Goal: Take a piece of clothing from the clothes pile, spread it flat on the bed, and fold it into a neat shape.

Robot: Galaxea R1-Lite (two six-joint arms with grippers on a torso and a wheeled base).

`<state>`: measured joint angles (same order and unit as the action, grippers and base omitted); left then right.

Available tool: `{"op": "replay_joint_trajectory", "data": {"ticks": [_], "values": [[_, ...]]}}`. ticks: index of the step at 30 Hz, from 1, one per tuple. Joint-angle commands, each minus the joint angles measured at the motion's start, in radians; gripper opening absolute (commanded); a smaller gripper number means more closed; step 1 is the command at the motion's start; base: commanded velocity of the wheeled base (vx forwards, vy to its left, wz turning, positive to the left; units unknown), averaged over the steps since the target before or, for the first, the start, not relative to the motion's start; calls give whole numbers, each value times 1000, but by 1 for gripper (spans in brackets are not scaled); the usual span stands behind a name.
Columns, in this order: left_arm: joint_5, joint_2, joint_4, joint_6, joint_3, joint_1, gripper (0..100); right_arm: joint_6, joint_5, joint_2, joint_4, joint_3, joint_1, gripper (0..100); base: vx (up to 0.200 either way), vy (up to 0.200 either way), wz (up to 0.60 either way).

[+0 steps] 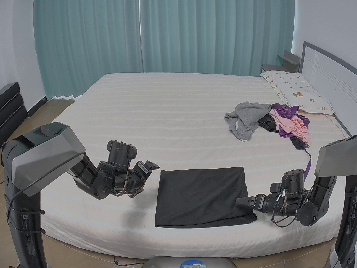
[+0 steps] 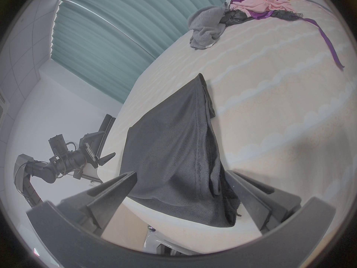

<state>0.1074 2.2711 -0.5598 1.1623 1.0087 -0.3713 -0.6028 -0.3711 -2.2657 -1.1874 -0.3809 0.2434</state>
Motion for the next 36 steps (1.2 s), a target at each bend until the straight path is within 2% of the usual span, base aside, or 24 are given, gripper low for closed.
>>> {"op": "replay_joint_trajectory", "data": {"ticks": [1, 2, 11, 36], "values": [[0, -4, 0, 0, -2, 0, 100, 0, 0, -24, 0, -6, 11, 100, 0, 0, 0], [0, -4, 0, 0, -2, 0, 100, 3, 0, -26, 0, -3, 13, 0, 0, 0, 0], [0, -4, 0, -1, -1, 0, 100, 57, 0, -17, -34, 68, -12, 0, 0, 0, 0], [-2, -4, 0, -4, 4, 0, 100, 74, -20, -21, -90, 135, -56, 0, 0, 0, 0]]}}
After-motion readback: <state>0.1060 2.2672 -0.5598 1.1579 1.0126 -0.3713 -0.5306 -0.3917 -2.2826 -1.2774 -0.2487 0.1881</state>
